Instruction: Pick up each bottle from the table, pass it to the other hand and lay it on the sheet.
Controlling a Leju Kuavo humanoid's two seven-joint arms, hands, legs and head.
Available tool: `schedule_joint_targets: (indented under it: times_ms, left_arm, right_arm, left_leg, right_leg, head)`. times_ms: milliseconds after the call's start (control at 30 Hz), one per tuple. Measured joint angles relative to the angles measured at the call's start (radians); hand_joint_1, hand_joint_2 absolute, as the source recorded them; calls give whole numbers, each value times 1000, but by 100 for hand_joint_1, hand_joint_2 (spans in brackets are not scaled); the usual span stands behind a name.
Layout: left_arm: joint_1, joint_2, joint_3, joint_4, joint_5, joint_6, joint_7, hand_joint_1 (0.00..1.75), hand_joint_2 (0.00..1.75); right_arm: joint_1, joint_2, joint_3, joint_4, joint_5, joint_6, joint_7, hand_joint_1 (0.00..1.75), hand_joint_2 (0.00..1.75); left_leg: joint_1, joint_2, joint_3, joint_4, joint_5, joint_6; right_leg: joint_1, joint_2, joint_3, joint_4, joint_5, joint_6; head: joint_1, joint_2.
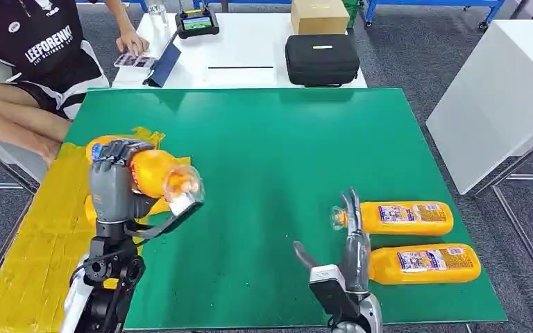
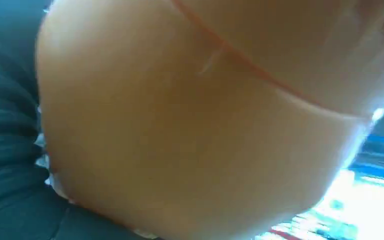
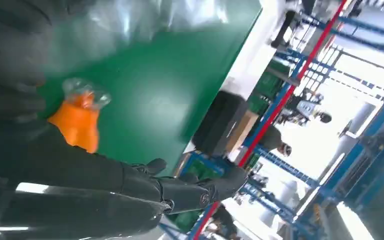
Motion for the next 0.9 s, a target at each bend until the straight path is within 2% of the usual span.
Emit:
schedule_joint_targets:
  times_ms: [100,133,167,233,400,533,600,733,800,867,900]
  left_arm:
    - [-154,151,-157,125,-10,-10,444,175,175]
    - [-220,203,-249,188,-10,-10,563,175,175]
    - [-257,237,-329,228,-11,-8,611,175,175]
    - [-293,290,-454,287,-11,-6,577,175,175]
    - [-360,357,-576,404,-12,-29,533,175,175]
    - [-376,398,-543,574,-12,-24,397,175,175]
    - [-377,413,-498,656,-11,-24,372,175,175]
    - [-376,433,-454,736,-11,-45,371,175,175]
    - [-360,445,-432,746,-11,-101,395,175,175]
    - [-318,461,-375,740,-11,-149,405,171,175]
    - [-304,466,-346,732,-11,-163,405,3,175]
  right_arm:
    - [27,-32,-3,-67,-103,8,6,0,175]
    - [42,-48,0,-97,-132,13,7,0,175]
    - [50,-62,3,-119,-143,17,7,0,175]
    - [60,-80,13,-152,-153,18,7,0,175]
    - [76,-120,43,-205,-186,21,-24,0,175]
    - [78,-143,94,-268,-135,76,-60,0,175]
    - [70,-144,110,-297,-106,121,-61,0,175]
    - [59,-145,121,-330,-90,161,-62,0,175]
    - [49,-142,121,-336,-77,227,-75,0,175]
    - [23,-134,121,-336,-63,305,-78,0,175]
    - [10,-130,120,-336,-59,325,-77,0,175]
  left_leg:
    - [0,0,-1,0,2,-2]
    - [0,-2,-2,0,3,-2]
    - [0,-5,-2,0,3,-2]
    - [0,-4,-1,0,4,-2]
    - [-1,1,-2,0,4,-2]
    - [-1,1,-3,0,4,-3]
    - [-1,2,-2,0,3,-3]
    - [0,-3,-4,0,4,-4]
    - [0,-2,-4,0,4,-4]
    - [0,4,-3,0,4,-5]
    - [0,5,-2,0,4,-5]
  right_leg:
    - [0,0,-2,1,0,0]
    - [0,-3,0,2,0,0]
    - [-1,-5,1,3,0,0]
    - [-1,-4,1,4,0,0]
    - [-3,0,-1,4,0,0]
    - [-2,0,-2,5,0,0]
    - [-2,2,-4,6,0,0]
    - [-1,-2,-3,6,0,-1]
    - [-2,-2,-2,7,0,-1]
    - [-2,4,-3,7,0,-1]
    - [-2,5,-3,7,0,-1]
  head:
    - [-2,0]
    - [-2,0]
    - [-1,0]
    - [-1,0]
    - [-1,0]
    - [0,0]
    - [-1,0]
    - [-1,0]
    - [0,0]
    - [-2,0]
    - [-1,0]
